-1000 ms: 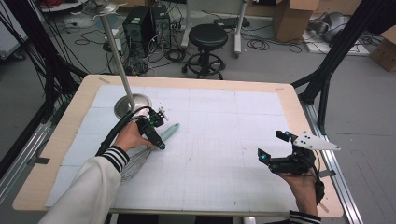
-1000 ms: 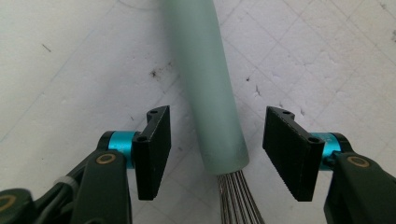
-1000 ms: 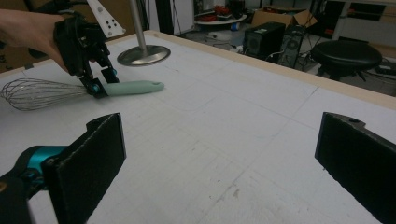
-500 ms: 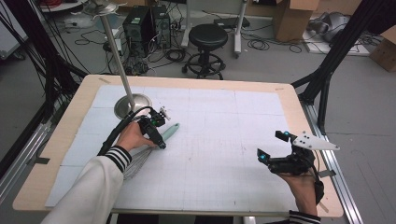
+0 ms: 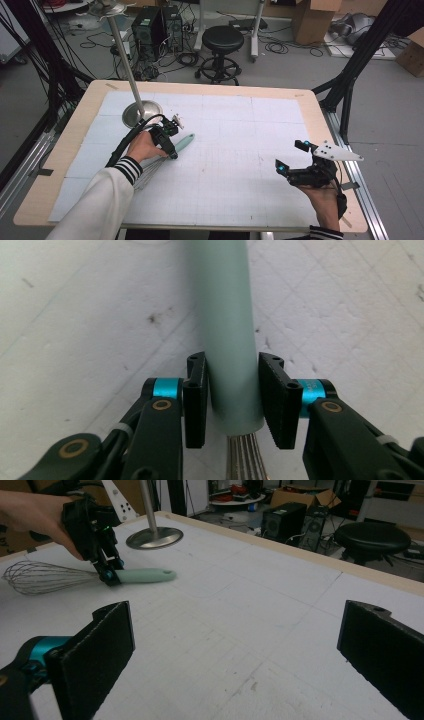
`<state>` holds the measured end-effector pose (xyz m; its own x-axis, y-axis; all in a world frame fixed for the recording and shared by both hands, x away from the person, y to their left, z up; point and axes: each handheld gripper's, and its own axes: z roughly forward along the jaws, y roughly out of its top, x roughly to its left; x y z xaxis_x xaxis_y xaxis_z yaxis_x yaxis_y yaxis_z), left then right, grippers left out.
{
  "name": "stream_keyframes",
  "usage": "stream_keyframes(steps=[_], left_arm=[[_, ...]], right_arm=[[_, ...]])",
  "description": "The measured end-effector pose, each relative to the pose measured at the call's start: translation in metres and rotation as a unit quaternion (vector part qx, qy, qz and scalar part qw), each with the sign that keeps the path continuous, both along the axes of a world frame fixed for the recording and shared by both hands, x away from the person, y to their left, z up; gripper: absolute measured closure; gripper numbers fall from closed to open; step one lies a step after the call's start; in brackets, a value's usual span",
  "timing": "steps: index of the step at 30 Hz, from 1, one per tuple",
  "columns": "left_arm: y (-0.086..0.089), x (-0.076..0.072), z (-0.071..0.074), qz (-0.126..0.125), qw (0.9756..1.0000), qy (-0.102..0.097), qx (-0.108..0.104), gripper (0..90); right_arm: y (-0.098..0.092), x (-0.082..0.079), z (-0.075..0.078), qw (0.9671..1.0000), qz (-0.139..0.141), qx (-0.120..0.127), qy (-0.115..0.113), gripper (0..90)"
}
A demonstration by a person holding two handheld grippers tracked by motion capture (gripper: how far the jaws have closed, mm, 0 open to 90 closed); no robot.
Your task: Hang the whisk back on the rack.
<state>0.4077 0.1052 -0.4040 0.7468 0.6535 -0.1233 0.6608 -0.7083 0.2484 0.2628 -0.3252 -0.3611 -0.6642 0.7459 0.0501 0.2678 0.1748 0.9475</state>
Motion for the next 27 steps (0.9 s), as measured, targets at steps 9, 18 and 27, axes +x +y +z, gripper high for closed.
stream_keyframes(steps=[9, 18, 27], left_arm=[[0.002, -0.004, 0.010, -0.015, 0.9996, -0.024, -0.004, 69.3], [0.009, -0.009, 0.025, -0.034, 0.9977, -0.047, -0.036, 69.4], [0.017, -0.019, 0.046, -0.077, 0.9908, -0.078, -0.080, 69.4]], right_arm=[[0.000, 0.000, 0.000, 1.0000, -0.001, 0.001, 0.001, 0.7], [0.000, 0.000, 0.001, 1.0000, -0.001, 0.000, 0.000, 0.7], [0.001, 0.000, 0.000, 1.0000, -0.001, -0.001, 0.001, 0.7]])
